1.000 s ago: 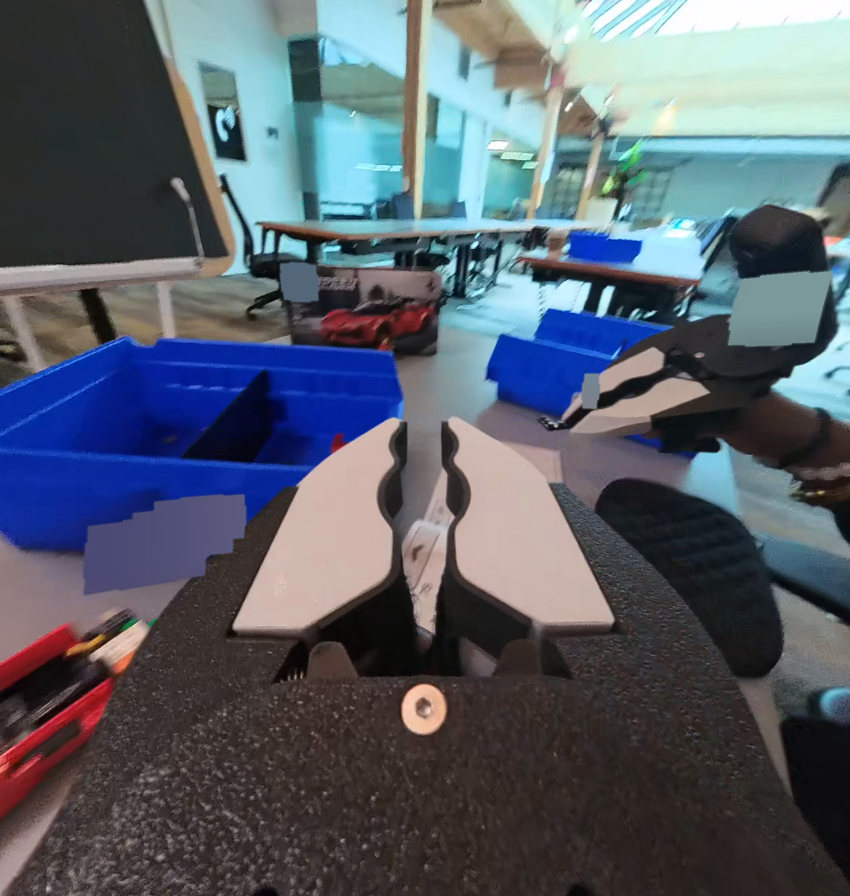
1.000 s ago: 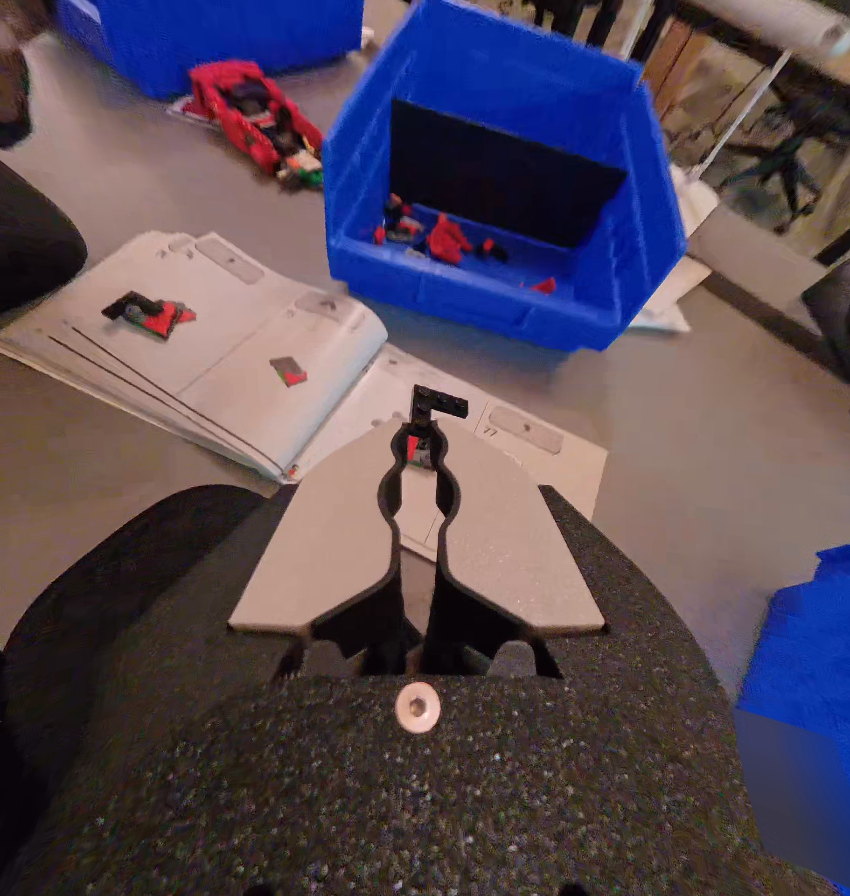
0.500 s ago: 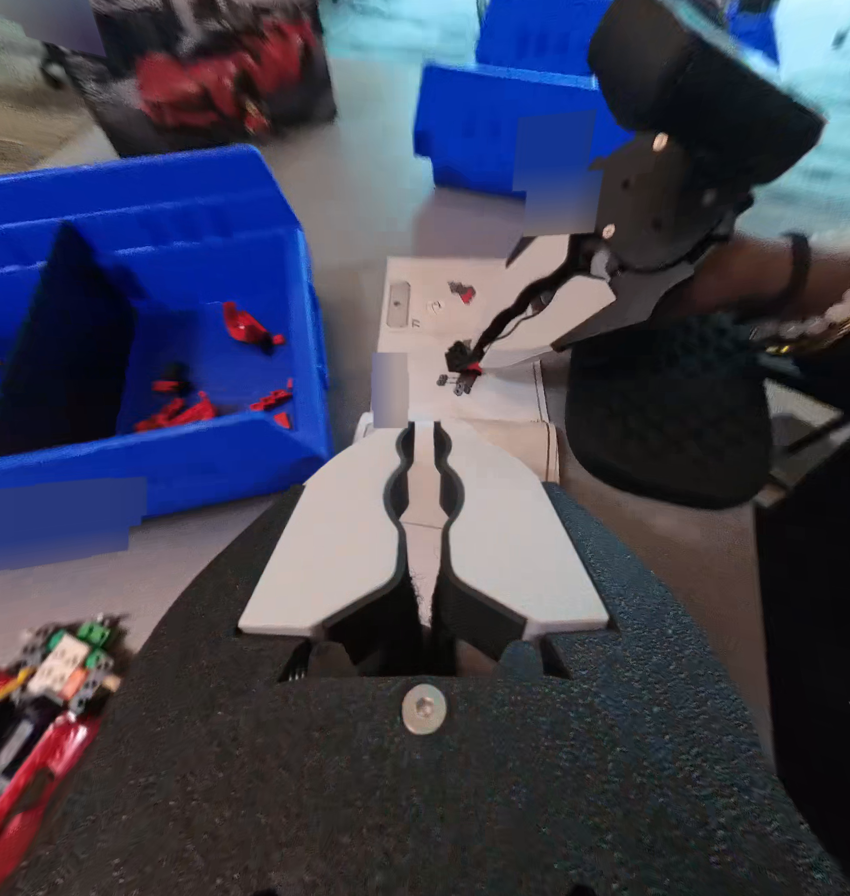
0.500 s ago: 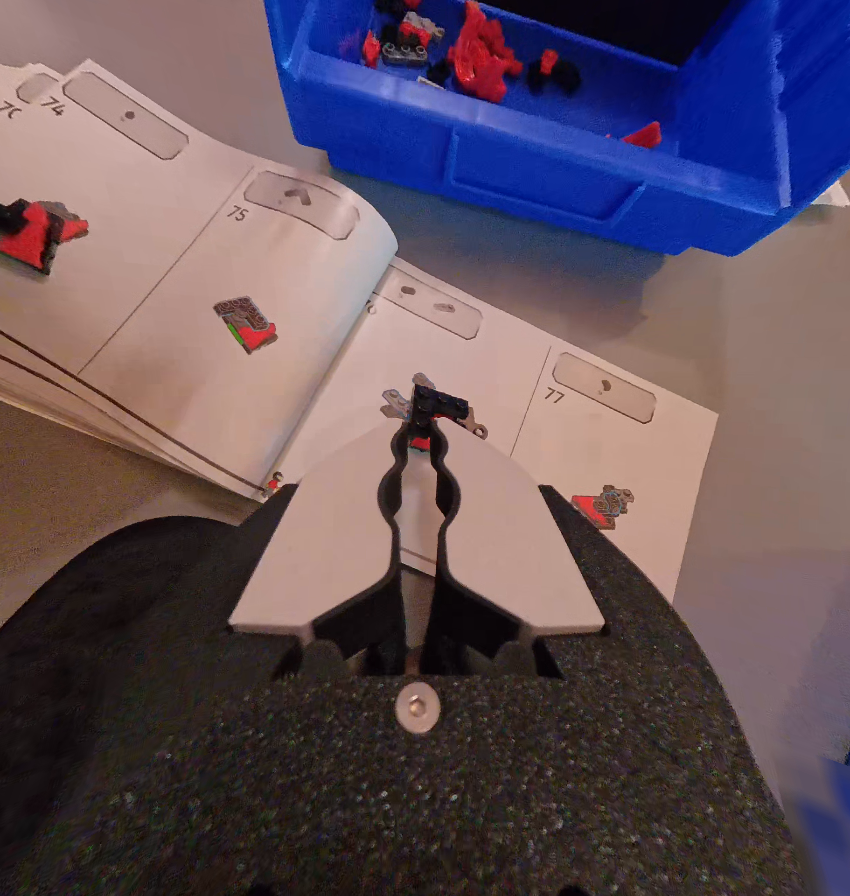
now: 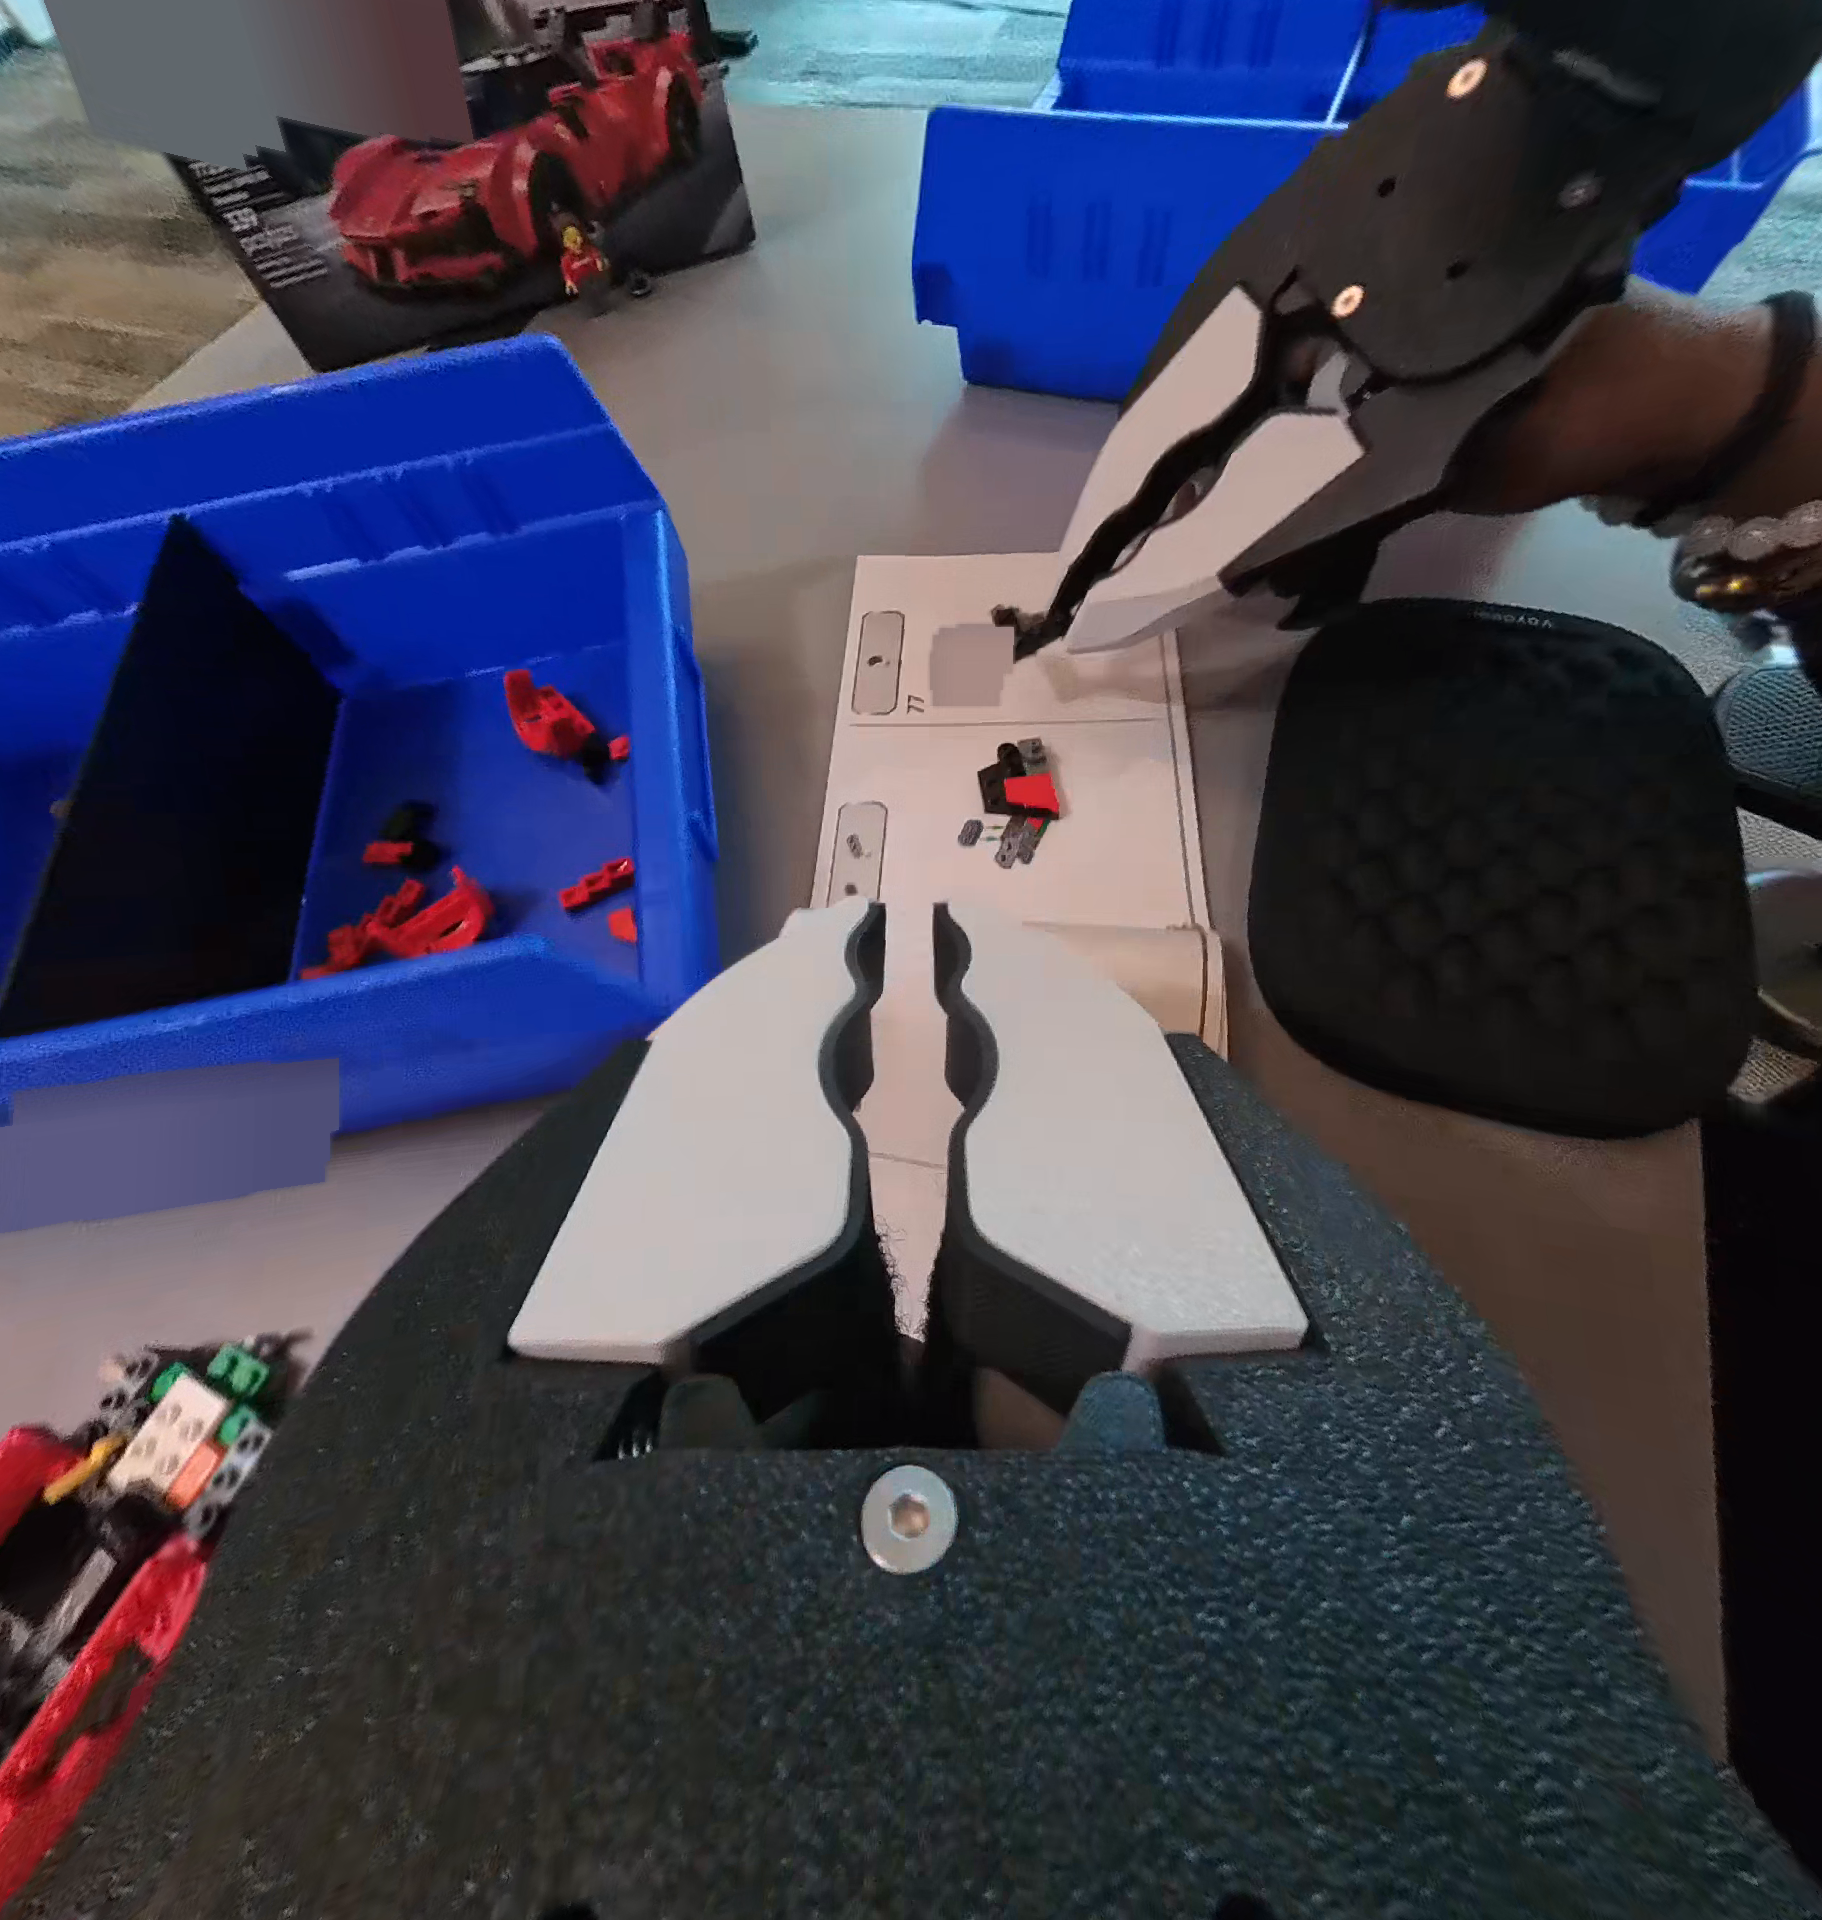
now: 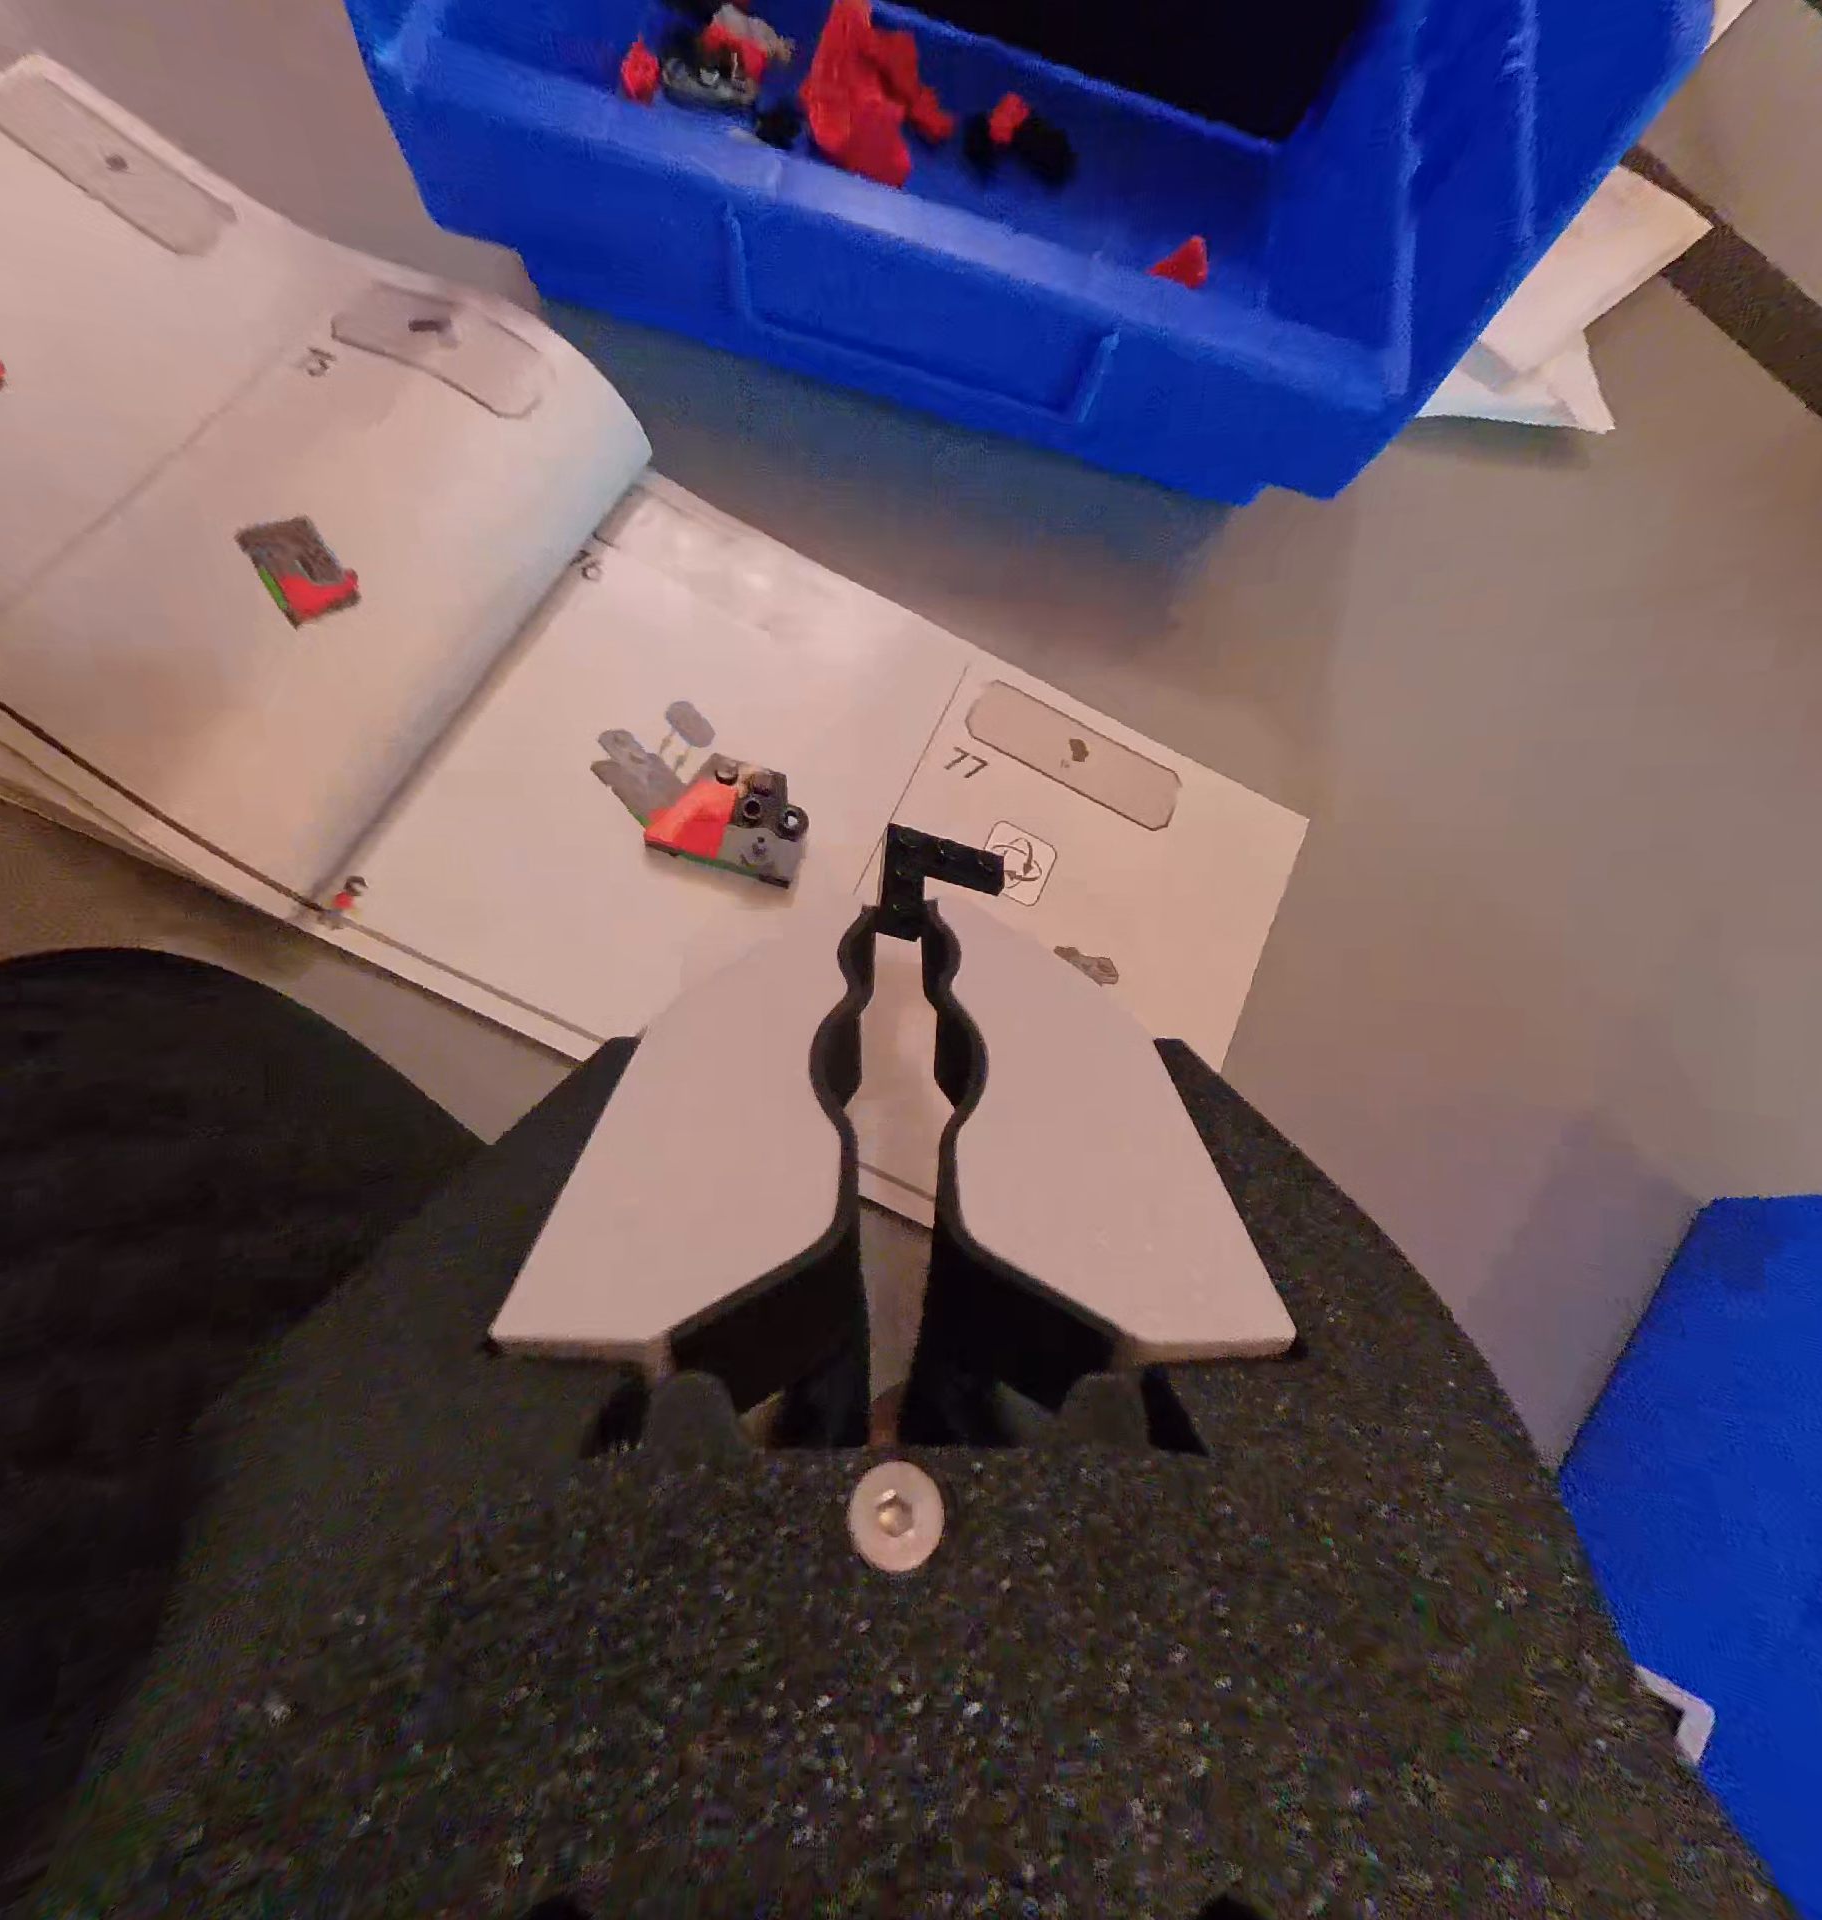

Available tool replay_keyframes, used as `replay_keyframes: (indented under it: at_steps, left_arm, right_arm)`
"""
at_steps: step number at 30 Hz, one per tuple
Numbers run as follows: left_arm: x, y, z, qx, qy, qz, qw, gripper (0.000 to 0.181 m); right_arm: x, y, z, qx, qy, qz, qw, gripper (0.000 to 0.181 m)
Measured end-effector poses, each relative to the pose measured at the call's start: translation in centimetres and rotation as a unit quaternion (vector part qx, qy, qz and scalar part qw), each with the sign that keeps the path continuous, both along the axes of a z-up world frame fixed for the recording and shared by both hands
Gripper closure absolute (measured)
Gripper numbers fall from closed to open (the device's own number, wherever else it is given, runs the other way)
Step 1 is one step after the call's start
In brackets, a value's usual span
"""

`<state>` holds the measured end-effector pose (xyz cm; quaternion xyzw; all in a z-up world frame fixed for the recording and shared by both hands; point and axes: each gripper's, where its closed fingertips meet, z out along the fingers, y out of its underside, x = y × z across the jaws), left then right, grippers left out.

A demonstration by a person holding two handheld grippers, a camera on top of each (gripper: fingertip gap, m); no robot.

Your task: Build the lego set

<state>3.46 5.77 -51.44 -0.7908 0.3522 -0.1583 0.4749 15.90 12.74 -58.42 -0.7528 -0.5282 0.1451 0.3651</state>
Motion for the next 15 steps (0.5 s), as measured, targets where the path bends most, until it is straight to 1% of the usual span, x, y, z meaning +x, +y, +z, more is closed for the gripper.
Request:
replay_keyframes:
  at_steps: [3, 5, 10, 15]
  left_arm:
    - [-1.2, -0.9, 0.2, 0.007, -0.002, 0.015, 1.0, 0.172]
    - [-2.1, -1.3, 0.7, 0.019, -0.004, 0.028, 0.999, 0.172]
    - [-4.5, -1.9, 2.1, 0.045, -0.014, 0.058, 0.997, 0.171]
    - [-5.4, -2.2, 2.2, 0.055, -0.011, 0.065, 0.996, 0.17]
  right_arm:
    - [-0.2, 0.0, -1.3, 0.015, -0.054, 0.027, 0.998, 0.173]
    - [-0.5, -0.3, -1.7, 0.029, -0.073, 0.038, 0.996, 0.173]
    - [-0.8, -1.0, -2.1, 0.021, -0.06, 0.042, 0.997, 0.173]
    - [-0.9, -1.7, -2.1, 0.011, -0.054, 0.049, 0.997, 0.173]
